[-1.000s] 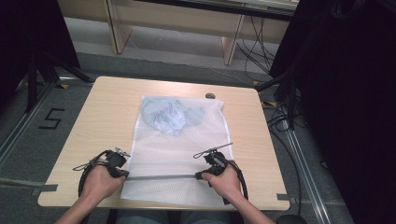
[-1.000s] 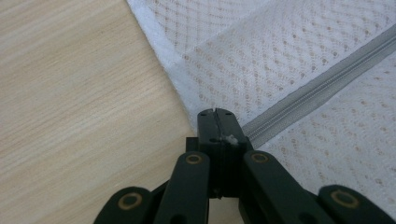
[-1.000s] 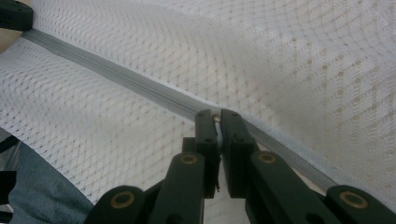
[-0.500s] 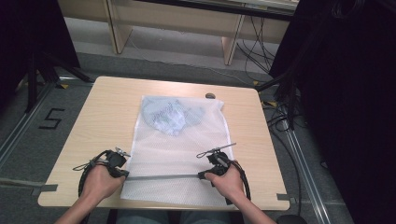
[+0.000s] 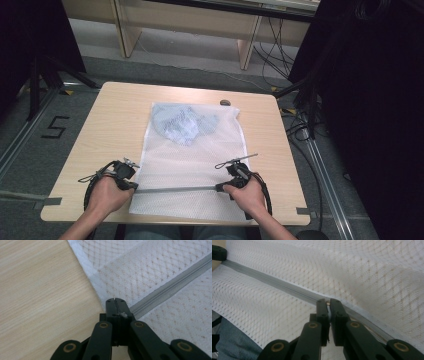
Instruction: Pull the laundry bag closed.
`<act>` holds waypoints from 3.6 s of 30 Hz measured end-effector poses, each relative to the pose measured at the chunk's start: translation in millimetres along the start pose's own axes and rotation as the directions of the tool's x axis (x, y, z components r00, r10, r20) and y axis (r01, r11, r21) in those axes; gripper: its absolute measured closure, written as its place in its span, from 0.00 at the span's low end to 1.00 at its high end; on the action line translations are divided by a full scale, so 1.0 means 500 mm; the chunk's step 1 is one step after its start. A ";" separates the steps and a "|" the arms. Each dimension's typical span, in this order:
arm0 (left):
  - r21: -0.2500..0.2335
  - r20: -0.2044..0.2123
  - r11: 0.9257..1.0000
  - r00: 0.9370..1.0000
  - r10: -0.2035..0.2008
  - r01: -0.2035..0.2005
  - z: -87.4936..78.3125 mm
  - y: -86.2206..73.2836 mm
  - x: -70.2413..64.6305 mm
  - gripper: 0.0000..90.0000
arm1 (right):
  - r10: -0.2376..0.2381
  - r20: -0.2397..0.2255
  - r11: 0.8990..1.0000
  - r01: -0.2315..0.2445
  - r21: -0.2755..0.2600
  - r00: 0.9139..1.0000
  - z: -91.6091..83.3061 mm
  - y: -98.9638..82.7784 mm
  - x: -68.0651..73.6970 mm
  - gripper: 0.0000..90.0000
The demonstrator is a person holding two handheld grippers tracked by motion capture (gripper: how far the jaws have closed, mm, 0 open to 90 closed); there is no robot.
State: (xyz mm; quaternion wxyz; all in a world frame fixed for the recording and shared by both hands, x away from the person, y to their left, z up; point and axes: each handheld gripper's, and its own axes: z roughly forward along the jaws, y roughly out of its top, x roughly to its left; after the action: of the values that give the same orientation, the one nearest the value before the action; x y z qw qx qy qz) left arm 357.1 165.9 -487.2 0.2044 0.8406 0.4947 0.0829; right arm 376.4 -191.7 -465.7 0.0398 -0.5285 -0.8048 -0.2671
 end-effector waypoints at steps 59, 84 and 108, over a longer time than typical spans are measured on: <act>0.006 0.005 1.000 1.000 -0.002 0.002 -0.001 0.000 0.004 1.00 | 0.055 -0.028 0.998 -0.054 0.039 0.998 -0.040 -0.003 -0.048 0.97; 0.013 0.011 1.000 1.000 0.000 0.000 -0.002 0.001 0.006 1.00 | 0.144 -0.004 0.987 -0.144 0.074 0.990 -0.064 -0.005 -0.055 0.97; 0.009 0.015 1.000 1.000 0.000 0.000 -0.002 0.000 0.007 1.00 | 0.137 0.013 0.989 -0.138 0.059 0.990 -0.071 -0.007 -0.077 0.97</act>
State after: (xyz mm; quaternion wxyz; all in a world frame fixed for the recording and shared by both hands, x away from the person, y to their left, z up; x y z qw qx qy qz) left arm 358.7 168.8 -486.6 0.2041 0.8421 0.4936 0.0744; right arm 382.3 -241.6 -450.1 0.0703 -0.5826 -0.7743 -0.2370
